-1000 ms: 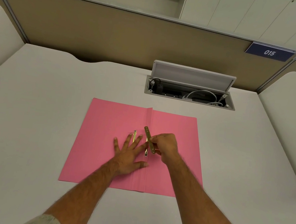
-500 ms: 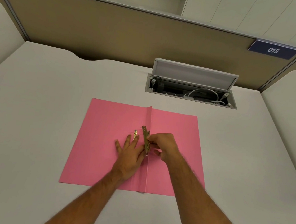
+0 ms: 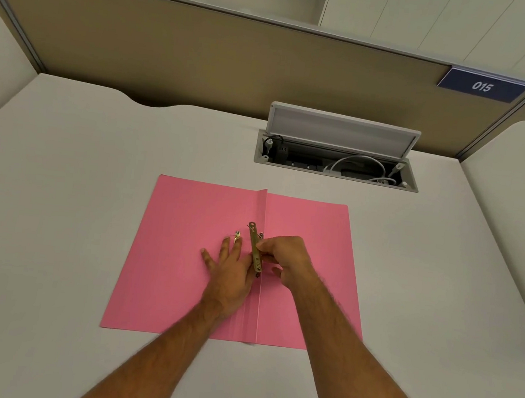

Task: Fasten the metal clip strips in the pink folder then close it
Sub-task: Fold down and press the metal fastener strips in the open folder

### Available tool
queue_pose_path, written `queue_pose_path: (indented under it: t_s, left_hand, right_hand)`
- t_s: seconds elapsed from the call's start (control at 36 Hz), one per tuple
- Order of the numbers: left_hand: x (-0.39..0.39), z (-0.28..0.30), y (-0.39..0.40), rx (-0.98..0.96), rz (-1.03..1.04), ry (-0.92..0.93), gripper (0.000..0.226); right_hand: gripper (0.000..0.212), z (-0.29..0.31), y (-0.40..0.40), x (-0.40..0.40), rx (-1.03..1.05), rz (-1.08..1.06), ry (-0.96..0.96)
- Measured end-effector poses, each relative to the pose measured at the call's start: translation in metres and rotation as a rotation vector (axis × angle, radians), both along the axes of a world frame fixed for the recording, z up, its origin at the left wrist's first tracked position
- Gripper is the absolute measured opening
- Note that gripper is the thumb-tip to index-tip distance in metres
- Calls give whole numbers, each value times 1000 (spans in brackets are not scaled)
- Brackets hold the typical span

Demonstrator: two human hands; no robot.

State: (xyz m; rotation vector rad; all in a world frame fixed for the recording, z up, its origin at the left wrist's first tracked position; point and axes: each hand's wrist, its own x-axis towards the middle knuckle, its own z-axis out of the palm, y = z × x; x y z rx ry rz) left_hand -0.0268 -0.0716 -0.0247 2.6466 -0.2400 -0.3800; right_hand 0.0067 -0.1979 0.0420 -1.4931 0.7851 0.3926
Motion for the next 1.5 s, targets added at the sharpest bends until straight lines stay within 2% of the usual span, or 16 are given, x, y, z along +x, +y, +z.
queue_pose_path:
  t_s: [0.42, 0.61, 0.83, 0.94, 1.14, 1.39, 1.5]
  left_hand:
    - [-1, -2, 1, 9, -28, -14, 53]
    - [-6, -12, 9, -90, -50, -73, 58]
    - [-11, -19, 21, -123, -89, -66, 82]
    - [-11, -14, 21, -141, -95, -55, 74]
    - [-7, -20, 20, -44, -133, -51, 60]
    - [-3, -28, 18, 32, -148, -44, 67]
    - [-1, -31, 16, 66, -158, -49, 66]
  right_hand:
    - [13, -9, 5, 4, -21, -7, -69]
    - [16, -16, 5, 5, -126, 7, -66]
    - [11, -23, 6, 3, -289, 71, -80]
    - [9, -23, 8, 3, -393, 109, -96]
    - [8, -28, 6, 3, -507, 163, -81]
    - [7, -34, 0, 3, -601, 201, -107]
    - [24, -35, -4, 4, -627, 240, -219]
